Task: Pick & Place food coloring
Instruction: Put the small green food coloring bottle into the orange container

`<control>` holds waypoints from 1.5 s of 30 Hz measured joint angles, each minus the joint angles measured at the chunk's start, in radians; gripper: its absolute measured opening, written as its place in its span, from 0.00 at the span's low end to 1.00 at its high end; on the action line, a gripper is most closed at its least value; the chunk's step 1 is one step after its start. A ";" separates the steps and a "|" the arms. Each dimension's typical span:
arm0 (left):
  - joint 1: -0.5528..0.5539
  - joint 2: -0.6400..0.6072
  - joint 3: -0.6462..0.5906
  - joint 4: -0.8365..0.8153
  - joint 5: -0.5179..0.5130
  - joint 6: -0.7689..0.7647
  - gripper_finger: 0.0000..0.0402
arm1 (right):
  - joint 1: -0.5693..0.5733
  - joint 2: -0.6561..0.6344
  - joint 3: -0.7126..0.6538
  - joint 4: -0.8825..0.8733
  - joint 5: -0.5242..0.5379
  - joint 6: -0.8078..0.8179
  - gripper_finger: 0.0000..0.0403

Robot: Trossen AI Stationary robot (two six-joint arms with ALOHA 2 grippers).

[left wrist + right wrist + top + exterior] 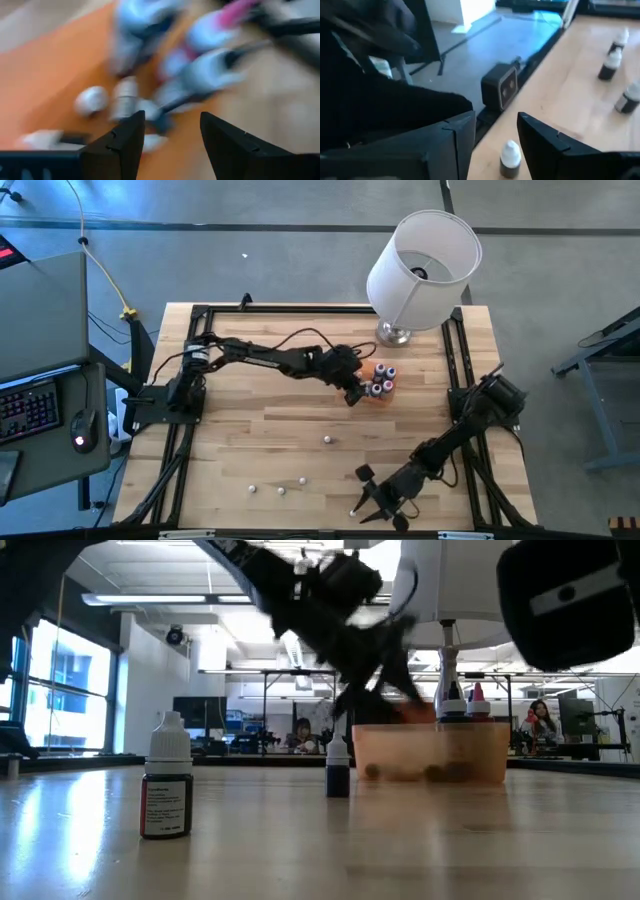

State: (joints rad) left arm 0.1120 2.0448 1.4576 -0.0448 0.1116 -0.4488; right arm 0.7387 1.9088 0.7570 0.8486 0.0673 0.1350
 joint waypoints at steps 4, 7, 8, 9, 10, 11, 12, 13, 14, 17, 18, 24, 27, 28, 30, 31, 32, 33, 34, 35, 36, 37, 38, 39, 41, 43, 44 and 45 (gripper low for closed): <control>-0.009 -0.059 0.081 -0.049 0.119 0.045 0.47 | -0.014 0.011 0.016 -0.050 0.058 0.047 0.35; -0.035 -0.102 0.148 -0.099 0.114 0.104 0.48 | -0.020 0.011 0.013 -0.058 0.096 0.066 0.35; -0.048 -0.126 0.162 -0.138 0.101 0.121 0.48 | -0.021 0.011 0.013 -0.059 0.110 0.067 0.35; -0.064 -0.157 0.173 -0.197 0.088 0.136 0.48 | -0.021 0.011 0.014 -0.058 0.120 0.067 0.35; -0.081 -0.181 0.192 -0.236 0.076 0.152 0.48 | -0.021 0.011 0.014 -0.058 0.127 0.071 0.35; -0.099 -0.200 0.214 -0.252 0.055 0.166 0.48 | -0.021 0.011 0.014 -0.059 0.137 0.081 0.35; -0.119 -0.227 0.226 -0.283 0.028 0.179 0.48 | -0.021 0.011 0.014 -0.060 0.148 0.096 0.35; -0.140 -0.258 0.231 -0.345 0.001 0.191 0.48 | -0.020 0.011 0.014 -0.060 0.154 0.109 0.35; -0.168 -0.288 0.233 -0.399 -0.034 0.201 0.48 | -0.018 0.011 0.014 -0.059 0.157 0.116 0.35; -0.254 -0.356 0.238 -0.480 -0.138 0.209 0.48 | -0.007 0.011 0.014 -0.044 0.143 0.117 0.35; -0.291 -0.385 0.237 -0.532 -0.175 0.207 0.48 | 0.000 0.011 0.015 -0.042 0.129 0.112 0.35; -0.558 -0.489 0.237 -0.730 -0.488 0.104 0.48 | 0.042 0.059 0.015 0.067 0.158 0.015 0.35; -0.686 -0.503 0.236 -0.809 -0.668 0.010 0.48 | 0.040 0.109 0.015 0.158 0.163 0.001 0.35; -0.725 -0.503 0.236 -0.839 -0.722 -0.029 0.48 | 0.036 0.124 0.015 0.167 0.168 -0.002 0.35; -0.804 -0.501 0.236 -0.902 -0.822 -0.115 0.48 | 0.026 0.150 0.016 0.170 0.170 0.024 0.35; -0.843 -0.501 0.235 -0.929 -0.869 -0.157 0.48 | 0.022 0.163 0.016 0.170 0.168 0.044 0.35; -0.879 -0.501 0.235 -0.952 -0.912 -0.199 0.48 | 0.019 0.176 0.017 0.173 0.164 0.062 0.35; -0.914 -0.501 0.235 -0.971 -0.950 -0.241 0.48 | 0.015 0.189 0.023 0.180 0.163 0.072 0.35; -0.947 -0.501 0.235 -0.988 -0.986 -0.277 0.48 | 0.012 0.203 0.034 0.178 0.160 0.073 0.35; -0.978 -0.501 0.235 -0.999 -1.020 -0.309 0.48 | 0.010 0.218 0.043 0.176 0.147 0.074 0.35; -1.007 -0.501 0.235 -1.006 -1.054 -0.335 0.48 | 0.008 0.237 0.056 0.172 0.131 0.070 0.35; -1.034 -0.501 0.235 -1.013 -1.089 -0.353 0.48 | 0.006 0.257 0.070 0.170 0.112 0.067 0.35; -1.061 -0.501 0.233 -1.011 -1.121 -0.368 0.48 | 0.006 0.270 0.082 0.168 0.104 0.067 0.35; -1.083 -0.501 0.226 -1.005 -1.150 -0.376 0.48 | 0.005 0.283 0.093 0.169 0.099 0.067 0.35; -1.121 -0.501 0.209 -1.006 -1.187 -0.399 0.48 | 0.001 0.308 0.113 0.173 0.084 0.066 0.34; -1.154 -0.501 0.184 -1.005 -1.210 -0.438 0.48 | -0.005 0.323 0.122 0.174 0.080 0.065 0.31; -1.168 -0.501 0.167 -1.004 -1.221 -0.462 0.48 | -0.008 0.326 0.128 0.171 0.078 0.066 0.30; -1.179 -0.501 0.147 -1.004 -1.229 -0.489 0.48 | -0.011 0.328 0.127 0.174 0.075 0.064 0.28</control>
State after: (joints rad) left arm -1.0675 1.5436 1.6041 -1.0490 -1.1175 -0.9377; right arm 0.7282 2.2367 0.8839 1.0224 0.1423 0.1986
